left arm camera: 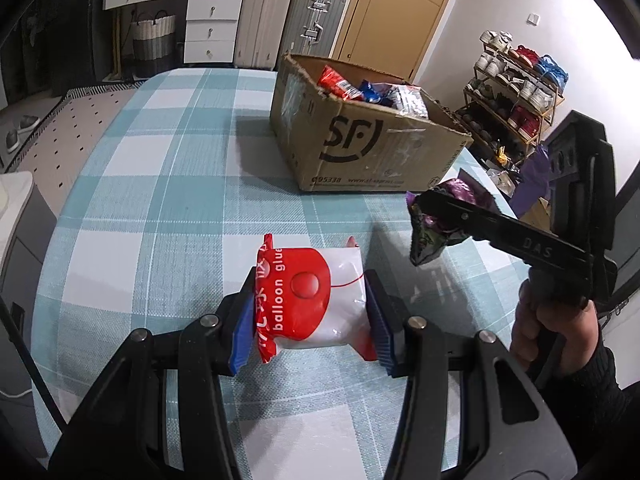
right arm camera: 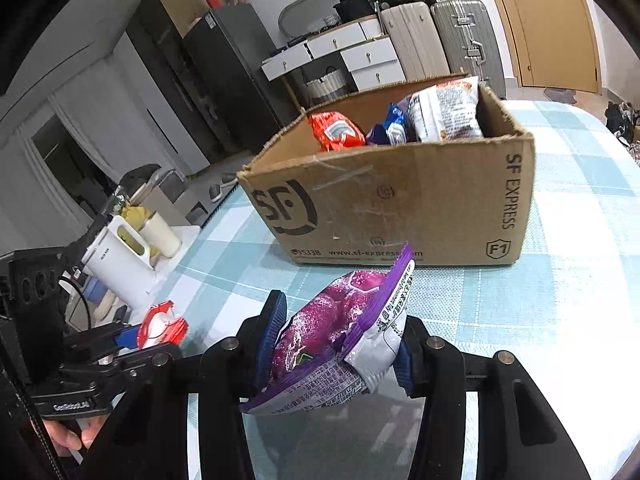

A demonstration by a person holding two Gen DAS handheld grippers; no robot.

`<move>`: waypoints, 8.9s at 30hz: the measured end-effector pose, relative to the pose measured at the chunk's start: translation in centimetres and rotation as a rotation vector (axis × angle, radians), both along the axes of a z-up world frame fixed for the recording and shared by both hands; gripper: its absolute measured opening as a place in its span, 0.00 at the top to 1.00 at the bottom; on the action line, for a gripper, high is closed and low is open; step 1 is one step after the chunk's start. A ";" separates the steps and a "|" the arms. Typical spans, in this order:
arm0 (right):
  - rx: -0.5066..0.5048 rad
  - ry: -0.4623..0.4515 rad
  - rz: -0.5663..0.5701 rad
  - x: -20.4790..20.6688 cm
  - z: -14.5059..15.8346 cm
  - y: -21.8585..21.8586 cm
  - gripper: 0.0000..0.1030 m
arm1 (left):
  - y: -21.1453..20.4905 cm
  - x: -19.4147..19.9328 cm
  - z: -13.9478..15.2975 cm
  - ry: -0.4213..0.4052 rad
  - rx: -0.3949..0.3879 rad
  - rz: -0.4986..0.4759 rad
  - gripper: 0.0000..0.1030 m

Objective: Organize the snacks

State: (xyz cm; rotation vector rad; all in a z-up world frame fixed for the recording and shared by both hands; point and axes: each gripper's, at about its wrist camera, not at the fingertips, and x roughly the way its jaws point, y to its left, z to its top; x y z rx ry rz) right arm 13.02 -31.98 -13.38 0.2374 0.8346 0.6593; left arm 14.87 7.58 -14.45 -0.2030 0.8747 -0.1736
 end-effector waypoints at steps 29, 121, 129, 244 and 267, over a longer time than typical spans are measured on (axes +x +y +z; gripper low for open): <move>0.046 -0.220 -0.020 -1.4 15.6 -6.4 0.53 | -4.8 6.7 13.8 -0.178 0.018 -0.145 0.56; -0.008 -0.424 -0.315 -1.8 16.2 -10.0 0.09 | -4.1 9.7 15.4 -0.302 0.124 0.067 0.01; -0.002 -0.496 -0.401 -5.7 14.3 -11.6 0.07 | -3.0 5.6 13.6 -0.417 0.146 0.133 0.01; -0.238 -0.541 -0.384 -6.9 1.5 -10.1 0.00 | 0.5 -1.3 0.5 -0.540 0.293 0.282 0.01; -0.238 -0.541 -0.384 -6.9 1.5 -10.1 0.00 | 0.7 -1.2 0.5 -0.540 0.291 0.287 0.01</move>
